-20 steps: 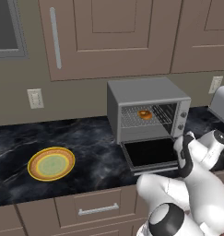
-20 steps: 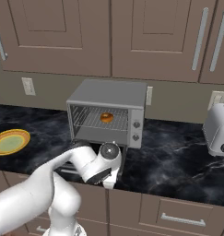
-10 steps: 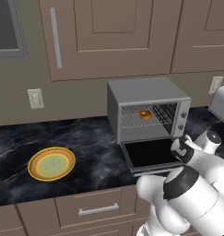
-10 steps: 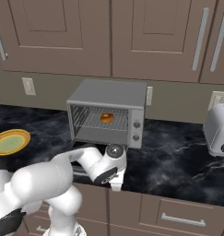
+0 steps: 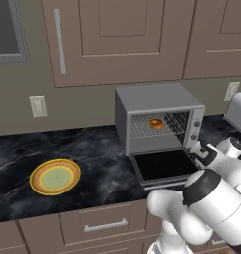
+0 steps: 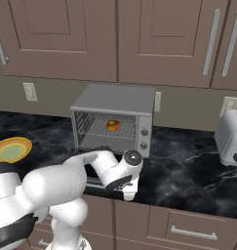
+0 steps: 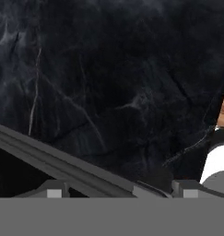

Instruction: Pick up the bagel from the plate, place it on the toaster oven rack, close the door, and set the timer.

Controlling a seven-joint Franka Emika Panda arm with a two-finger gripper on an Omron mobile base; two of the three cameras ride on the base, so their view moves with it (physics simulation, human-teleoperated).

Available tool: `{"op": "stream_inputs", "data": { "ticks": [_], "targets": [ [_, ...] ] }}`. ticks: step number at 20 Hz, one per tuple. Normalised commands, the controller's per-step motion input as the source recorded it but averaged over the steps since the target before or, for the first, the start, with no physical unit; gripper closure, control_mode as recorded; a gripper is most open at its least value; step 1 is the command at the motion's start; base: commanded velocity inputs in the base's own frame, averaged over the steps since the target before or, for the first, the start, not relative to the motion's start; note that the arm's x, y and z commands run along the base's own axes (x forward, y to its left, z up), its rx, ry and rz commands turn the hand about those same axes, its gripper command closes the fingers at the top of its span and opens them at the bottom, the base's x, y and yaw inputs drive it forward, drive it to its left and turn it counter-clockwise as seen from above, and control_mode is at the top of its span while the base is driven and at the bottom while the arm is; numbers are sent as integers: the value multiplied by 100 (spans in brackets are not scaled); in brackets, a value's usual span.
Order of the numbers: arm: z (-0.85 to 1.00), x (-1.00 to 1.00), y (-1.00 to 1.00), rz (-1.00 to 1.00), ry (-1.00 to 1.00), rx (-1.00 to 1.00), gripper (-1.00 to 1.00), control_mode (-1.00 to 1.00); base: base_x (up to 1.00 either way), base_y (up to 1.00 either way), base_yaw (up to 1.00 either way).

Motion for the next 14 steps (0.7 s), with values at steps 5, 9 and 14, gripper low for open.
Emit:
{"op": "stream_inputs", "data": {
  "ticks": [5,9,14],
  "targets": [
    [-2,13,9,11,-11,24,-100,-100,0,0,0],
    [16,11,34,2,-21,23,-100,-100,0,0,0],
    [44,17,48,0,-27,20,-100,-100,0,0,0]
  ]
}}
